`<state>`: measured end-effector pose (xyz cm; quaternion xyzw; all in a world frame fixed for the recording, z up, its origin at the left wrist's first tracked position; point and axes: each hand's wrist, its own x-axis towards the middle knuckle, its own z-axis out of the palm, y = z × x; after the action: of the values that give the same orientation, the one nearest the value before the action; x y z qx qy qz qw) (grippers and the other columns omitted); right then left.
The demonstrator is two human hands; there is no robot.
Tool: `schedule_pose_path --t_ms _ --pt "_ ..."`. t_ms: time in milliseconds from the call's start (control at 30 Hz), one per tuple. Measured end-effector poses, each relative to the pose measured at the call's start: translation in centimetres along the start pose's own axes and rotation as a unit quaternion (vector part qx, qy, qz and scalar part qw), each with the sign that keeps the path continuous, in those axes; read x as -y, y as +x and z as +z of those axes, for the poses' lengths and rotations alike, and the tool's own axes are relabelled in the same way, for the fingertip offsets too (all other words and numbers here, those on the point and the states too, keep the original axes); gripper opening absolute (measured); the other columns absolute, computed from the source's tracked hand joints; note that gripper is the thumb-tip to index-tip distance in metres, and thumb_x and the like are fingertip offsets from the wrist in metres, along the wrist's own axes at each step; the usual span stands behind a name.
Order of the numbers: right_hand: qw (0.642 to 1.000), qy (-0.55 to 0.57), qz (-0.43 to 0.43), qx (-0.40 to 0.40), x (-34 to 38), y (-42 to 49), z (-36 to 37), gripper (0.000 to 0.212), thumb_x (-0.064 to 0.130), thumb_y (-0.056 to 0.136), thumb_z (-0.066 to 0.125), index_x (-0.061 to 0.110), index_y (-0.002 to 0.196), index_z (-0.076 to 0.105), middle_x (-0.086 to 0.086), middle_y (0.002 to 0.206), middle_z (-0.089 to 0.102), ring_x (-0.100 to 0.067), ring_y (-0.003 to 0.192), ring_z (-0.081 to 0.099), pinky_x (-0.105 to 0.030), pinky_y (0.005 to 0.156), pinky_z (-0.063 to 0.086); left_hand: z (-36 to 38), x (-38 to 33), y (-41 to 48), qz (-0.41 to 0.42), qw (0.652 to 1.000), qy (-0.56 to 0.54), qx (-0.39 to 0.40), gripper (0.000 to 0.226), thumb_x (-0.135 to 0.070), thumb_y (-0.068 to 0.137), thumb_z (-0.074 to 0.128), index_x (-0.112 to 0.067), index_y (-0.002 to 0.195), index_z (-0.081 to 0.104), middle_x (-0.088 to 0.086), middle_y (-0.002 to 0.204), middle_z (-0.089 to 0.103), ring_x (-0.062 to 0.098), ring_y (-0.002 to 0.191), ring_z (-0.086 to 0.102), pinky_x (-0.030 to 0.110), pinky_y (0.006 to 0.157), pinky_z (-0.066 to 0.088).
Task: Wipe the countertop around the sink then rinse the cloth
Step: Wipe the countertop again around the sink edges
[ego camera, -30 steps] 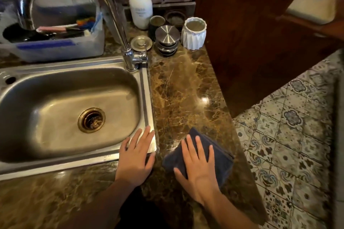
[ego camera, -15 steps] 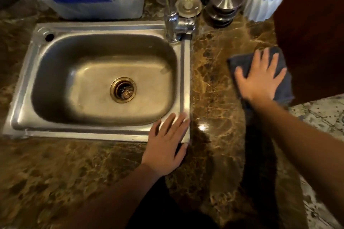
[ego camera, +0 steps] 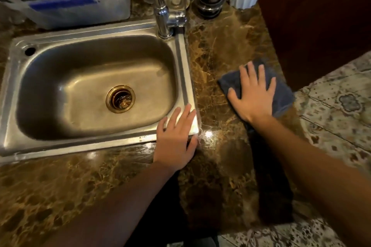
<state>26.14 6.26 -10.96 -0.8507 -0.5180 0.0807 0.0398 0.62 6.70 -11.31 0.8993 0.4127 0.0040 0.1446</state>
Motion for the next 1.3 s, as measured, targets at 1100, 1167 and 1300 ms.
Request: schedule_pose_path --t_ms 1100,1167,1300 --pt "0.961 0.169 0.199 -0.093 19.0 -13.5 3.2 0.069 0.033 0.099 0.045 -0.001 0.151 0.014 -0.017 0.159 0.019 -0.028 0.148 0.011 -0.043 0.119 0.004 -5.8 22.7 -11.3 -0.110 0.994 -0.013 -0.026 0.064 -0.059 0.088 0.031 -0.022 0.136 0.049 -0.002 0.138 0.053 0.019 0.133 0.041 0.046 0.110 0.024" --pt "0.961 0.180 0.189 -0.089 18.4 -11.3 3.0 0.068 0.029 0.099 0.047 -0.001 0.151 0.015 -0.018 0.158 0.021 -0.029 0.148 0.013 -0.044 0.119 0.005 -5.8 22.6 -11.2 -0.112 0.993 -0.013 -0.022 0.063 -0.059 0.088 0.032 -0.023 0.136 0.049 -0.003 0.138 0.054 0.019 0.132 0.042 0.046 0.111 0.025" --pt "0.974 0.158 0.137 -0.087 16.9 -5.9 2.3 0.063 0.024 0.095 0.055 0.004 0.147 0.026 -0.016 0.149 0.037 -0.032 0.141 0.028 -0.047 0.118 0.017 -5.8 22.5 -11.0 -0.124 0.992 -0.024 -0.014 0.061 -0.059 0.085 0.036 -0.023 0.131 0.055 -0.002 0.132 0.059 0.019 0.129 0.047 0.045 0.109 0.028"
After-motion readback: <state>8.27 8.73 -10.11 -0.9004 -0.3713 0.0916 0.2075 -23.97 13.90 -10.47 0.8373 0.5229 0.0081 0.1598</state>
